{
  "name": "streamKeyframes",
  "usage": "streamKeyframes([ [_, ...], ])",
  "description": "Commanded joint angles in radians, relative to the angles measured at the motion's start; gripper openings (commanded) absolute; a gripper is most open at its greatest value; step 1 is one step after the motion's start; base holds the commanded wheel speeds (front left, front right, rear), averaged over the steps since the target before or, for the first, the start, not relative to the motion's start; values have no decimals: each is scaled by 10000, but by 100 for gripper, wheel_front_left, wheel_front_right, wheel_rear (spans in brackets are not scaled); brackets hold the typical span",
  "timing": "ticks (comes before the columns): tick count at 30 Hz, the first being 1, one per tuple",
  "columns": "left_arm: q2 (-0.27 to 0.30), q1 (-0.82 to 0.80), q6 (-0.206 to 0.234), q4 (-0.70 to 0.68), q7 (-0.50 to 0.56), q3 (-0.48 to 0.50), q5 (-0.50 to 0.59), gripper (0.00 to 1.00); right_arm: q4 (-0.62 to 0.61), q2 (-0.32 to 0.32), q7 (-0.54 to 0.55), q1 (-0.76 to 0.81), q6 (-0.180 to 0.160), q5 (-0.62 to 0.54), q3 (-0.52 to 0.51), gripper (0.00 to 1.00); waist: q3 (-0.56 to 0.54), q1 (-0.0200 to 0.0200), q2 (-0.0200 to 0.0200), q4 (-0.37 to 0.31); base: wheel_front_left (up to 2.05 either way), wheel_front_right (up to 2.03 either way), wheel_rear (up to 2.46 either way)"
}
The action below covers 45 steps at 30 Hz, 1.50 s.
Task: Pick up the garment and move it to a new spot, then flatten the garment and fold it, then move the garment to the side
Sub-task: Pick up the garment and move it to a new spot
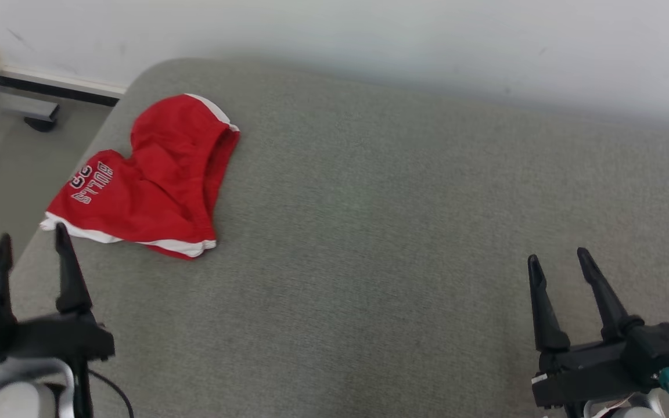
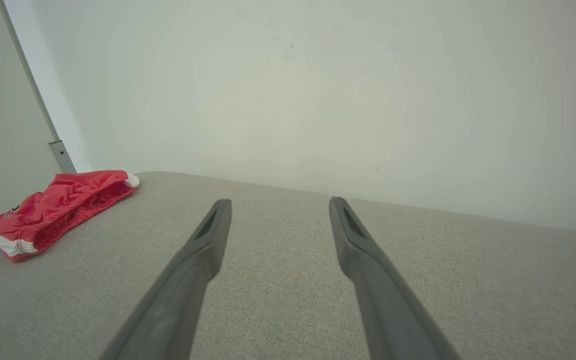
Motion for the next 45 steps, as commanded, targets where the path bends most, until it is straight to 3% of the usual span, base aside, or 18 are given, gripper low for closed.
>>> streamKeyframes([
  [1, 148, -673, -10, 86, 42, 130, -88, 100, -148, -111, 45, -236, -27, -12, -16, 100, 1125, -2, -1, -1074, 0, 0, 0],
  [8, 962, -3081, 56, 513, 392, 753, -549, 100, -768, -368, 25, -913, -28, 81, -276, 100, 2996, -2, -1, -2520, 0, 0, 0],
  [21, 2450, -5331, 10, 2494, 1458, 1481, -1065, 100, -1326, -265, -344, -1599, -28, 145, -172, 100, 4679, -2, -1, -3956, 0, 0, 0],
  [28, 2980, -5669, 61, 4379, 2516, 1572, -1230, 100, -1431, -210, -442, -1515, -28, 63, -246, 100, 4711, -2, -1, -4166, 0, 0, 0],
  [35, 3117, -5615, 50, 6090, 5342, 1409, -1748, 100, -1481, -225, -417, -1423, -28, -44, -215, 100, 4442, -2, -1, -4103, 0, 0, 0],
  [45, 3556, -5640, 302, 5484, 7300, 1410, -2026, 100, -1611, -288, -256, -1294, -28, -39, -127, 100, 4179, -2, -1, -4010, 0, 0, 0],
])
